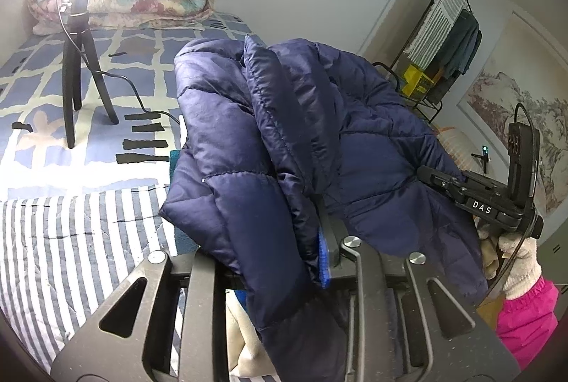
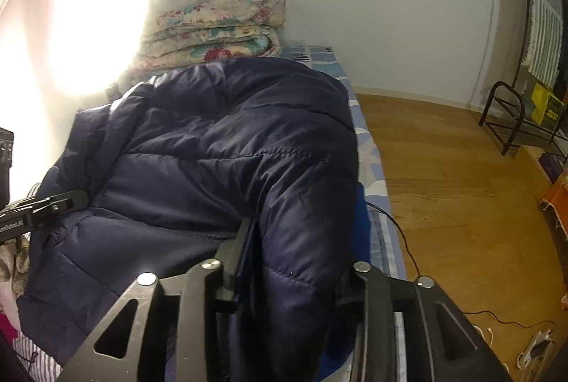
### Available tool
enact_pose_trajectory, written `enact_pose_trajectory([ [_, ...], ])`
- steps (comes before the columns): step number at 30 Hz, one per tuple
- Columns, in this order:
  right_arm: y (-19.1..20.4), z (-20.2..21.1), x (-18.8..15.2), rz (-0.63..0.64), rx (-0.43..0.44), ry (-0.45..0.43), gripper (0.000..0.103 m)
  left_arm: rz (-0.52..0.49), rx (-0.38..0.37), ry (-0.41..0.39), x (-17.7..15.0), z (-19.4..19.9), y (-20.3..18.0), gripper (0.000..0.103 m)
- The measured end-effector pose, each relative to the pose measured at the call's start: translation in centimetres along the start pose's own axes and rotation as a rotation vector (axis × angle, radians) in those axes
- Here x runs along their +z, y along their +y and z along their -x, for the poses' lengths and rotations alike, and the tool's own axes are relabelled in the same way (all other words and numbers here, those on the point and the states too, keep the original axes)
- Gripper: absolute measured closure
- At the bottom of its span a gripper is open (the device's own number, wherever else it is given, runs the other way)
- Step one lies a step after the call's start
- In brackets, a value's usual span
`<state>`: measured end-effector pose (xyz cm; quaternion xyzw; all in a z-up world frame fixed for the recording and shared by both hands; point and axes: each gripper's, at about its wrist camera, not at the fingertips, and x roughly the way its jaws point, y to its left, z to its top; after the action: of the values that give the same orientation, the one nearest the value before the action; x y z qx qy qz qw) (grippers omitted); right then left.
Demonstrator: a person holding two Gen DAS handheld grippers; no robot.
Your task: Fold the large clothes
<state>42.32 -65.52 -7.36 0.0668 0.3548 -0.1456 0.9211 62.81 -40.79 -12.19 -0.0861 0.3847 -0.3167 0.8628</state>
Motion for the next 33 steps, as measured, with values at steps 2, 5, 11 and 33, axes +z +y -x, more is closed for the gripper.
enact_pose_trajectory([
  [2,-0.3,-0.1,0.0,-0.009,-0.008,-0.005,0.057,-0.005,0.006,0.004,-0.1,0.1,-0.1,0.072],
  [5,-0.2,-0.1,-0.1,-0.010,-0.046,-0.010,0.045,-0.005,0.035,0.005,-0.2,0.1,-0.1,0.059],
  [11,0.1,0.6,0.3,0.000,-0.115,-0.022,0.031,-0.019,0.078,0.034,-0.3,0.4,-0.3,0.029],
  [33,4.1,11.2,-1.5,-0.061,-0.139,-0.164,0.012,-0.150,0.152,-0.048,-2.8,11.8,-3.1,0.021],
])
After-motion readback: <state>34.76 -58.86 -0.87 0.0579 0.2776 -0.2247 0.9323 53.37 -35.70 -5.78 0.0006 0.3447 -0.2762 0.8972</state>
